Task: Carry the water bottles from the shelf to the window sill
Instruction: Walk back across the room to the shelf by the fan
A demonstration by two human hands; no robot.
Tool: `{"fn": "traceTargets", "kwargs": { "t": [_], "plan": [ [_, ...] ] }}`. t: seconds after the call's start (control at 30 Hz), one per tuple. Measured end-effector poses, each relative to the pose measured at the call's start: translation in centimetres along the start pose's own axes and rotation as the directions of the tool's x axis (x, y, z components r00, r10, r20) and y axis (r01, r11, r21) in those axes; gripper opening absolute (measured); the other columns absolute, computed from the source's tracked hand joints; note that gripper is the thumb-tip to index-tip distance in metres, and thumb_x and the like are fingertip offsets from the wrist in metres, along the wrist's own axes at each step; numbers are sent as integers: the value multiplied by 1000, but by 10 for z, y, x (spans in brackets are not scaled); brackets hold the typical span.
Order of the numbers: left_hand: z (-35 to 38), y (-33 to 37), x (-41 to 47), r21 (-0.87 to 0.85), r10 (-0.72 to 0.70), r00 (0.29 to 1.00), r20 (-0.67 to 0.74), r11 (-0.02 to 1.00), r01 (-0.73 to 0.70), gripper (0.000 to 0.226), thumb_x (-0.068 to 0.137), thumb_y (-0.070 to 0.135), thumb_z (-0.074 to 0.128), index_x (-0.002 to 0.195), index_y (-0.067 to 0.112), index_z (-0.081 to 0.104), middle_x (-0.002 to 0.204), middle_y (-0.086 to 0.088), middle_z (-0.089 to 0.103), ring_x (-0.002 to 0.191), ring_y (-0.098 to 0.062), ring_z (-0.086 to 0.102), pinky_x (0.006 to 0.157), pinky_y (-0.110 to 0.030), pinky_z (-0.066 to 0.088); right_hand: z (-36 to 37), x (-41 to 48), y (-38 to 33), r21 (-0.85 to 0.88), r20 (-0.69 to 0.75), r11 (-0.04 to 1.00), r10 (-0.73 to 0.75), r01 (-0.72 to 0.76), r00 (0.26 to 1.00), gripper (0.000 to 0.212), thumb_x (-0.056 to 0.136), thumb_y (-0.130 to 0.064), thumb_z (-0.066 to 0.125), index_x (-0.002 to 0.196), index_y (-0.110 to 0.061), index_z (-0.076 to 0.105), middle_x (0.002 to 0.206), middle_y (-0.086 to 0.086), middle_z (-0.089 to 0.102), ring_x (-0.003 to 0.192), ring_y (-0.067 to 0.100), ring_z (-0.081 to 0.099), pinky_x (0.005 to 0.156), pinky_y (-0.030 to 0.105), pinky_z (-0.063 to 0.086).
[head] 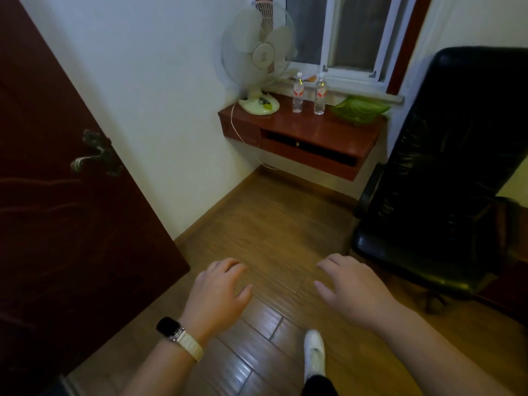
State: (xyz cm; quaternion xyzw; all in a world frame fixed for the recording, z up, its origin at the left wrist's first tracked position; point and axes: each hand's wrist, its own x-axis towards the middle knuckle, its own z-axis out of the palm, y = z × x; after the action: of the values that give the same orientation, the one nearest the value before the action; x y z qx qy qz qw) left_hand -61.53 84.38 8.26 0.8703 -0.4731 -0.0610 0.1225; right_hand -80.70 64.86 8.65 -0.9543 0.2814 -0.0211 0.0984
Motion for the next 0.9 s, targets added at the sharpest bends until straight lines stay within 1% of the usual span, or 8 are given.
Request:
{"fn": "traceTargets", "kwargs": {
  "t": [0.13,0.3,0.43,0.5,0.63,0.73,0.83,0.9],
  "plan": [
    [-4,-12,72,43,-50,999,-4,998,51,50,94,55,47,140,33,50,145,12,48,135,-9,40,111,-34,36,0,85,20,63,22,996,-66,64,998,47,91,-57,45,131,-35,52,125,-14,56,114,7,53,92,28,47],
    [-20,-20,159,106,-94,995,13,990,92,50,94,56,47,138,33,51,144,12,48,133,-10,43,108,-32,38,-18,184,49,118,69,987,-115,106,991,48,91,-57,49,134,-36,50,131,-14,54,118,7,51,98,29,44],
    [-39,-24,229,67,-156,983,-95,984,162,44,91,48,59,129,27,62,136,7,58,127,-17,52,105,-36,43,-33,261,75,92,10,986,-143,141,990,51,87,-60,48,133,-39,48,130,-16,55,117,5,53,96,29,45],
    [-47,-27,256,48,-167,977,-135,983,174,42,89,45,63,126,26,65,133,6,61,124,-17,54,103,-37,44,-38,295,81,85,2,987,-138,137,990,52,86,-62,46,133,-40,47,130,-17,56,116,4,53,93,28,45],
    [-47,-46,301,37,-167,981,-94,985,171,43,91,49,58,129,29,61,135,9,58,126,-13,52,102,-33,43,-32,349,80,82,31,991,-106,103,994,55,82,-66,39,132,-43,43,129,-21,55,115,-1,53,90,22,42],
    [-37,-76,336,29,-182,982,-46,983,183,43,92,50,54,130,31,60,136,11,57,126,-11,50,103,-31,43,-19,390,73,88,90,991,-106,98,990,51,88,-61,47,135,-41,46,133,-17,54,120,3,52,95,26,43],
    [-26,-109,379,-10,-167,985,-40,986,166,41,93,49,55,129,30,61,133,12,58,123,-9,52,101,-30,44,-7,436,62,75,143,996,-60,49,988,50,90,-57,51,136,-39,46,137,-15,52,123,6,50,99,29,45],
    [-19,-135,416,-22,-141,990,-18,990,140,43,93,50,53,130,30,60,134,12,57,124,-8,51,101,-28,43,-2,468,56,58,158,998,-26,17,987,48,91,-55,52,136,-39,46,137,-14,52,123,6,50,99,28,46]
  ]
}}
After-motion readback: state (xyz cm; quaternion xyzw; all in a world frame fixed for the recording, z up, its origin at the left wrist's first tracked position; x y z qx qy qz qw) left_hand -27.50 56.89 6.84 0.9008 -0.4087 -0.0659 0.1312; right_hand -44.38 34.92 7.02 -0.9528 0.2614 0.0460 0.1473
